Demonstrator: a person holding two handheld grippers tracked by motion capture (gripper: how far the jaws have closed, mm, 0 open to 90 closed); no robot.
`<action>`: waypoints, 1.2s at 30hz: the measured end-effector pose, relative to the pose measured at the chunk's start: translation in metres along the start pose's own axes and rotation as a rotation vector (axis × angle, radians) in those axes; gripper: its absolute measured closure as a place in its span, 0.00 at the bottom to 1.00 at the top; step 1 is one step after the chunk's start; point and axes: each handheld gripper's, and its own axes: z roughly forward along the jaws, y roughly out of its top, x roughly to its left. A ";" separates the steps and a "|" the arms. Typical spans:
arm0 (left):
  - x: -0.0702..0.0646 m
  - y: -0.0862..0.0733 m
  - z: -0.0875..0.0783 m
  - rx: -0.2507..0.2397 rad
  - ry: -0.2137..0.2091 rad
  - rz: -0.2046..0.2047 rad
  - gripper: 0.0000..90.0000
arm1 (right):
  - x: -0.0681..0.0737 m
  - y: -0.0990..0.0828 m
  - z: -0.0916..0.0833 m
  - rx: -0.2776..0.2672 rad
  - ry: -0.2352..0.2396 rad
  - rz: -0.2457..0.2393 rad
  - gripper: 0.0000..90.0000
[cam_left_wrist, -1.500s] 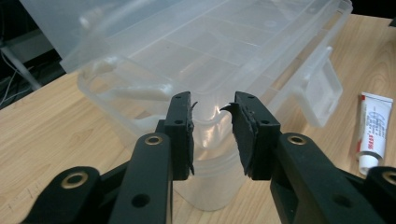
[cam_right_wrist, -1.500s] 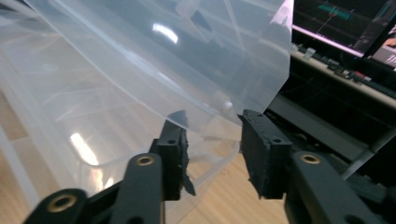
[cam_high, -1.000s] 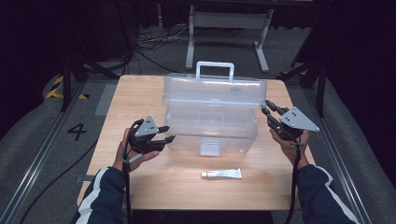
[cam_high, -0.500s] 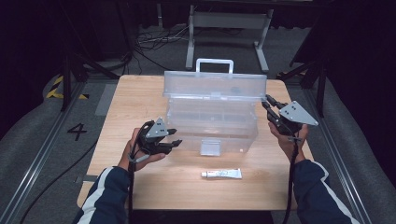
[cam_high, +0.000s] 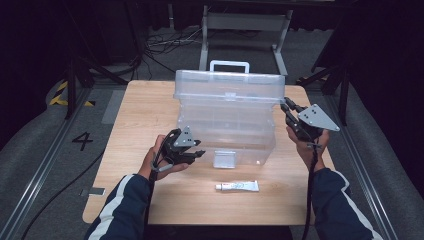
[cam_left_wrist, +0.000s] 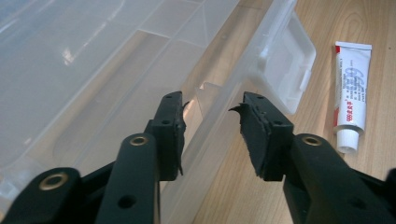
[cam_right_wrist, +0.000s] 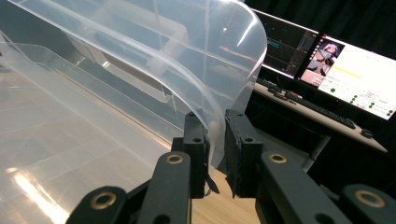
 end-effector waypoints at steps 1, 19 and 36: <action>0.000 0.000 0.000 0.000 0.000 0.000 0.73 | 0.000 0.000 0.000 0.000 0.000 0.000 0.88; -0.004 -0.008 -0.012 0.012 -0.025 0.044 0.78 | 0.008 0.004 -0.005 -0.003 0.016 -0.002 0.89; -0.001 -0.016 -0.023 -0.005 -0.048 0.032 0.80 | 0.012 0.018 -0.007 0.021 0.015 0.023 0.89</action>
